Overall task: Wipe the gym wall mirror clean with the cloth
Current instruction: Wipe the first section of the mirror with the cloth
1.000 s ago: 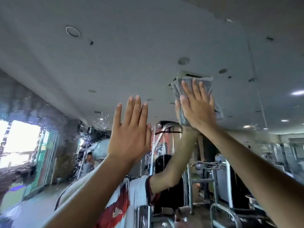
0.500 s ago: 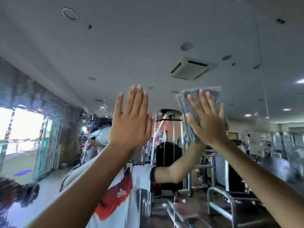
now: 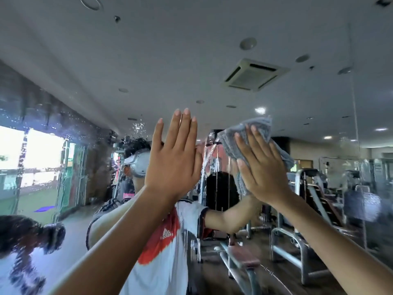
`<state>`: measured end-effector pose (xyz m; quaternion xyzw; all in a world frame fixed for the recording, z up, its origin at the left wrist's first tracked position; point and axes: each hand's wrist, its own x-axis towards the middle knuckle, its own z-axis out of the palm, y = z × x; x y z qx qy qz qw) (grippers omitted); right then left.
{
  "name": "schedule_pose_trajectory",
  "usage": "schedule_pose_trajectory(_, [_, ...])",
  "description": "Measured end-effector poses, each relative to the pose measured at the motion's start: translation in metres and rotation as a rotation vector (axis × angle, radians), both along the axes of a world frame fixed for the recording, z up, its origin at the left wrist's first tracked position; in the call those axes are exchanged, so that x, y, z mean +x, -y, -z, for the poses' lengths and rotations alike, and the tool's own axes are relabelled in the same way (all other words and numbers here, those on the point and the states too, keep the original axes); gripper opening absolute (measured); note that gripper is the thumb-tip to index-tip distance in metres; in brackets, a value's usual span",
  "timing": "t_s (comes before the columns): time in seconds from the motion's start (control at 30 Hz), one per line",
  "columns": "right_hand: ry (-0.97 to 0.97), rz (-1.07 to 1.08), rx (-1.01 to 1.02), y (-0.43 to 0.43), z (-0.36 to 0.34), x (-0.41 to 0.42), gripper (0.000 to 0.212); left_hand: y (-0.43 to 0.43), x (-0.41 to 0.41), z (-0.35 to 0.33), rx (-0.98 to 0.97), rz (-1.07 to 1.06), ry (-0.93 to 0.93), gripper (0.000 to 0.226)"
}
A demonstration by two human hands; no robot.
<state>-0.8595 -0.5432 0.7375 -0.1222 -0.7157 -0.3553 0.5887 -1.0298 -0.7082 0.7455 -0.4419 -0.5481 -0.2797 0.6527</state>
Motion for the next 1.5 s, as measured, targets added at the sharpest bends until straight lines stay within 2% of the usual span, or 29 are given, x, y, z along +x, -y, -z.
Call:
schedule_pose_trajectory(0.17, [-0.265, -0.010, -0.353, 0.001, -0.050, 0.003, 0.060, 0.002, -0.001, 0.009, -0.020, -0.018, -0.007, 0.062])
schedule_pose_trajectory(0.23, [-0.288, -0.009, -0.406, 0.022, -0.068, -0.015, 0.061, 0.002, 0.000, 0.008, -0.009, -0.012, -0.008, 0.061])
schedule_pose_trajectory(0.3, [-0.227, -0.034, -0.324, 0.044, -0.062, -0.035, 0.062, 0.002, -0.001, 0.010, 0.007, 0.002, -0.010, 0.060])
schedule_pose_trajectory(0.4, [-0.080, -0.061, -0.124, 0.060, -0.008, -0.050, 0.056, 0.004, -0.002, 0.014, 0.016, 0.013, -0.002, 0.059])
schedule_pose_trajectory(0.53, [0.043, 0.064, 0.022, 0.027, 0.063, -0.019, 0.058, 0.009, -0.004, 0.033, 0.017, 0.021, 0.036, 0.059])
schedule_pose_trajectory(0.6, [0.006, 0.083, -0.027, 0.004, 0.067, 0.001, 0.056, 0.011, -0.005, 0.046, 0.013, 0.005, 0.026, 0.058])
schedule_pose_trajectory(0.73, [-0.269, 0.050, -0.271, 0.005, 0.014, -0.009, 0.054, 0.010, -0.004, 0.057, 0.017, -0.038, 0.025, 0.057])
schedule_pose_trajectory(0.83, [-0.296, 0.028, -0.287, 0.031, -0.008, -0.034, 0.057, 0.010, -0.005, 0.056, 0.021, -0.034, 0.030, 0.057])
schedule_pose_trajectory(1.0, [-0.090, -0.010, -0.081, 0.050, 0.052, -0.044, 0.056, 0.013, -0.005, 0.069, 0.021, -0.017, 0.051, 0.057])
schedule_pose_trajectory(1.13, [0.101, 0.090, 0.075, 0.019, 0.120, -0.006, 0.055, 0.021, -0.009, 0.099, -0.031, -0.040, 0.072, 0.058])
schedule_pose_trajectory(1.23, [-0.058, 0.128, -0.087, -0.006, 0.122, 0.018, 0.055, 0.022, -0.009, 0.105, -0.031, -0.054, 0.072, 0.057])
schedule_pose_trajectory(1.33, [-0.282, 0.124, -0.309, 0.000, 0.078, 0.006, 0.057, 0.020, -0.006, 0.105, -0.036, -0.057, 0.093, 0.058])
schedule_pose_trajectory(1.4, [-0.320, 0.087, -0.357, 0.016, 0.055, -0.011, 0.057, 0.020, -0.006, 0.108, -0.038, -0.058, 0.101, 0.059])
schedule_pose_trajectory(1.5, [-0.306, 0.023, -0.345, 0.040, 0.056, -0.036, 0.056, 0.018, -0.006, 0.117, -0.041, -0.046, 0.111, 0.059])
